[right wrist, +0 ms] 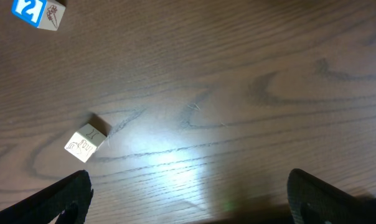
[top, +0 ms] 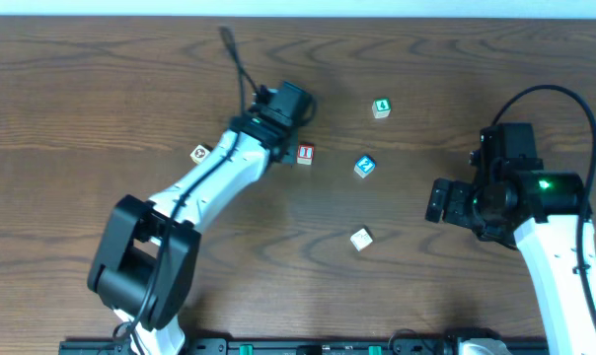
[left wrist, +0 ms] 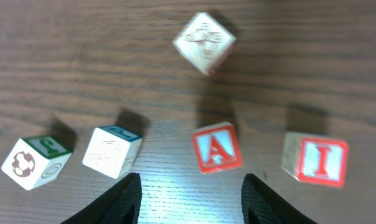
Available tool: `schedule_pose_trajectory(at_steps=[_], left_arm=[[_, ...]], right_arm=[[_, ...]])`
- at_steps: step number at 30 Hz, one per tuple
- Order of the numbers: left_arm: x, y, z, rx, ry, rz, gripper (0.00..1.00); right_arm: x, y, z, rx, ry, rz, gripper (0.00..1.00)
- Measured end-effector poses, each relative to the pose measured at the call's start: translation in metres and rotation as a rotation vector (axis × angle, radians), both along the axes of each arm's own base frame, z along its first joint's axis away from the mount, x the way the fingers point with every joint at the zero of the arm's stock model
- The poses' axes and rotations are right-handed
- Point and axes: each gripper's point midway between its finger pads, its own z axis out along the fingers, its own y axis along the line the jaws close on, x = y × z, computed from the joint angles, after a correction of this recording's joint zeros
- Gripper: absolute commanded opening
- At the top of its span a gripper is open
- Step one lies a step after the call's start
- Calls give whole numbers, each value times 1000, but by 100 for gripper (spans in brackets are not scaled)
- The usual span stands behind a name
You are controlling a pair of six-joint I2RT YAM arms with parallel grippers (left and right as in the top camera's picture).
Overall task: Spell out Ai2
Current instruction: 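Return the left gripper to the 'A' block and grasp it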
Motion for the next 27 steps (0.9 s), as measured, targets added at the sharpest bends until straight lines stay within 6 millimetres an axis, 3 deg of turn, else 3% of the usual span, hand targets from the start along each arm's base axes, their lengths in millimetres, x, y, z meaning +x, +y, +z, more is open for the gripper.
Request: schedule_pose_trajectory(at_steps=[5, 10, 14, 18, 27], left_arm=[[7, 17, -5, -117, 31, 159, 56], [-2, -2, -12, -199, 78, 186, 59], [-11, -15, -35, -203, 140, 189, 59], [-11, -16, -59, -192, 174, 210, 50], [3, -19, -63, -186, 124, 174, 50]], right_arm=[[0, 0, 0, 0, 0, 0, 99], [0, 0, 0, 0, 0, 0, 99], [-1, 0, 0, 0, 3, 0, 99], [-1, 0, 0, 0, 5, 0, 99], [-2, 0, 0, 0, 7, 0, 99]])
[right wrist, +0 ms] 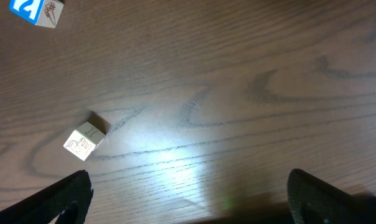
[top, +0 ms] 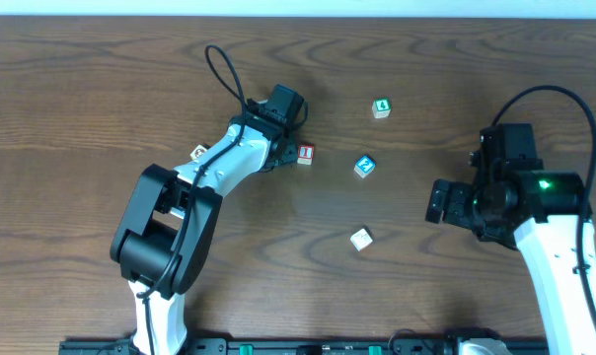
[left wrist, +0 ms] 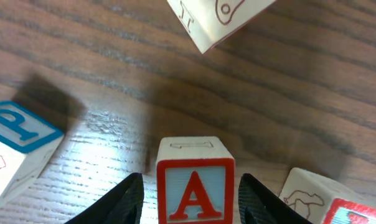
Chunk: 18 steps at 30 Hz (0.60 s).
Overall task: Spell out Ai2
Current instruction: 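Return the left gripper to the 'A' block and grasp it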
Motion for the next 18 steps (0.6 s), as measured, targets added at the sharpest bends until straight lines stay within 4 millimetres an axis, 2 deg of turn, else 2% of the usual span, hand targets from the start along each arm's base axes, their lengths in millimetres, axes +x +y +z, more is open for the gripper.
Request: schedule_pose_trajectory(at_steps=[3, 6, 14, 18], left_arm=[[2, 3, 1, 23, -13, -4, 44], [4, 5, 1, 39, -25, -11, 27], [6, 7, 2, 69, -37, -50, 26], [3, 0, 2, 75, -34, -112, 27]], right_arm=[[0, 0, 0, 0, 0, 0, 99], [0, 0, 0, 0, 0, 0, 99], [0, 0, 0, 0, 0, 0, 99], [0, 0, 0, 0, 0, 0, 99]])
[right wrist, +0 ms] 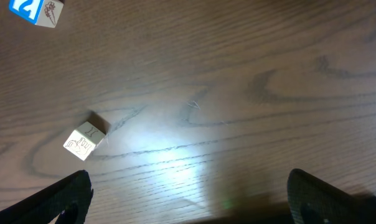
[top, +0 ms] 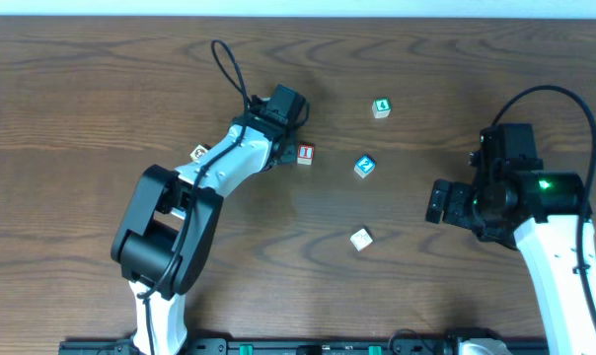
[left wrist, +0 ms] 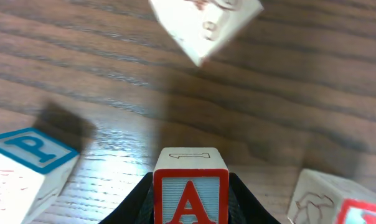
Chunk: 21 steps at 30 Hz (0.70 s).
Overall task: Spell out Ai2
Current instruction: 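Return the left gripper to the 'A' block and grasp it, then place the 'A' block just left of the 'I' block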
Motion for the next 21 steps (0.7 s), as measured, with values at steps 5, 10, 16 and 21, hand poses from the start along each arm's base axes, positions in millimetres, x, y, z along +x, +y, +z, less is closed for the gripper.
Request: schedule_pose_trajectory(at_steps=[5, 10, 16, 21], left_arm=[[-8, -16, 0, 5, 7, -100, 32], [-12, -24, -1, 4, 14, -140, 35], [-12, -25, -1, 3, 12, -153, 51], [-10, -26, 0, -1, 3, -156, 51]], right_arm=[[0, 0, 0, 0, 0, 0, 99], [0, 0, 0, 0, 0, 0, 99], [0, 0, 0, 0, 0, 0, 99], [0, 0, 0, 0, 0, 0, 99]])
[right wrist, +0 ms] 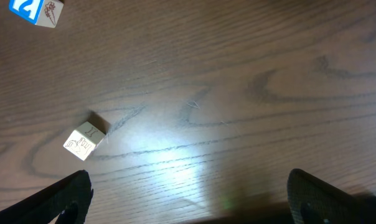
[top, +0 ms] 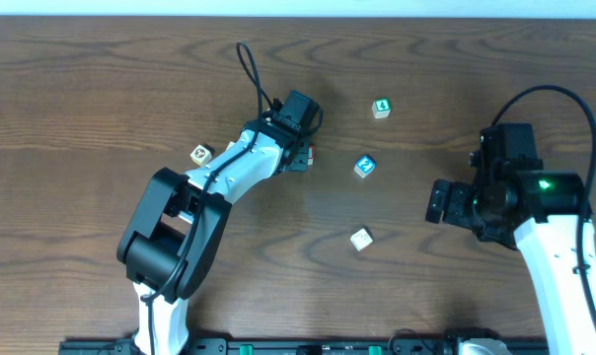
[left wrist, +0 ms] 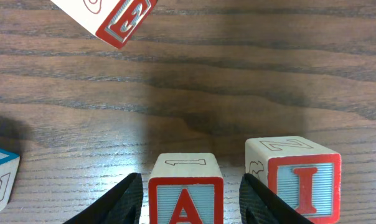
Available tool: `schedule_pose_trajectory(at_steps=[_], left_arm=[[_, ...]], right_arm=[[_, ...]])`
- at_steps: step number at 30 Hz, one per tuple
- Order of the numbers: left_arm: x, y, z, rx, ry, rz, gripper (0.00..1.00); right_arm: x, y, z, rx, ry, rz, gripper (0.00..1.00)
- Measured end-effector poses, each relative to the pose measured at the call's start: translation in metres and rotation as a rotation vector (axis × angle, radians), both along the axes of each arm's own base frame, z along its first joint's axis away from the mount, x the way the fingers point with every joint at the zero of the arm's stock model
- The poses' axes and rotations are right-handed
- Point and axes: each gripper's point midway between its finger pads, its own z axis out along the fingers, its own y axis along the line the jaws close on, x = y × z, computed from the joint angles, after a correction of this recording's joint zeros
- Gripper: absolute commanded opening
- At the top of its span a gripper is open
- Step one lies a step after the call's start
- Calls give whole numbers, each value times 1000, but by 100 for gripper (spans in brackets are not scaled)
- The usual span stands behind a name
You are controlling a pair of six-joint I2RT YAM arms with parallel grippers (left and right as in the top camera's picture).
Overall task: Spell out Ai2
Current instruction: 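Place the 'A' block just left of the 'I' block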
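Observation:
The red-framed A block stands on the table between the fingers of my open left gripper, with a small gap on each side. Close on its right is the red I block. Overhead, the left gripper covers the A, and only an edge of the I block shows. The blue 2 block lies to the right, also in the right wrist view's top left corner. My right gripper hangs open over bare table, far from the blocks.
A green block sits far right of centre. A plain block lies nearer the front, and another small block lies left of the arm. A red-lettered block and a blue-edged block surround the left gripper.
The left gripper was shut on the A block; now it is open around it, and the A stands closer beside the I. The arm has shifted right. The right arm has not moved.
The left gripper was open above the A and I blocks, which stood apart. Then it was low with the A between its open fingers, then shut on the A. Now the A stands close to the left of the I, released.

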Motion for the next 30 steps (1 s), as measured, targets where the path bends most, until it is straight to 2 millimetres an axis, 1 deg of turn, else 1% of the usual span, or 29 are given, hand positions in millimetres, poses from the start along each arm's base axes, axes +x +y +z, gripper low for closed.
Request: schedule_pose_trajectory(at_steps=[9, 15, 17, 22, 24, 26, 28, 30], left_arm=[[0, 1, 0, 3, 2, 1, 48], [-3, 8, 2, 38, 4, 9, 48], [-3, 10, 8, 42, -5, 10, 48], [-8, 15, 48, 30, -50, 16, 49], [-12, 18, 58, 30, -51, 16, 48], [-17, 21, 61, 37, -39, 15, 45], [-20, 24, 59, 51, -24, 16, 45], [-20, 30, 60, 84, -32, 27, 46]], right_arm=[[0, 0, 0, 0, 0, 0, 99], [0, 0, 0, 0, 0, 0, 99], [0, 0, 0, 0, 0, 0, 99], [0, 0, 0, 0, -1, 0, 99], [0, 0, 0, 0, -1, 0, 99], [0, 0, 0, 0, 0, 0, 99], [0, 0, 0, 0, 0, 0, 99], [0, 0, 0, 0, 0, 0, 99]])
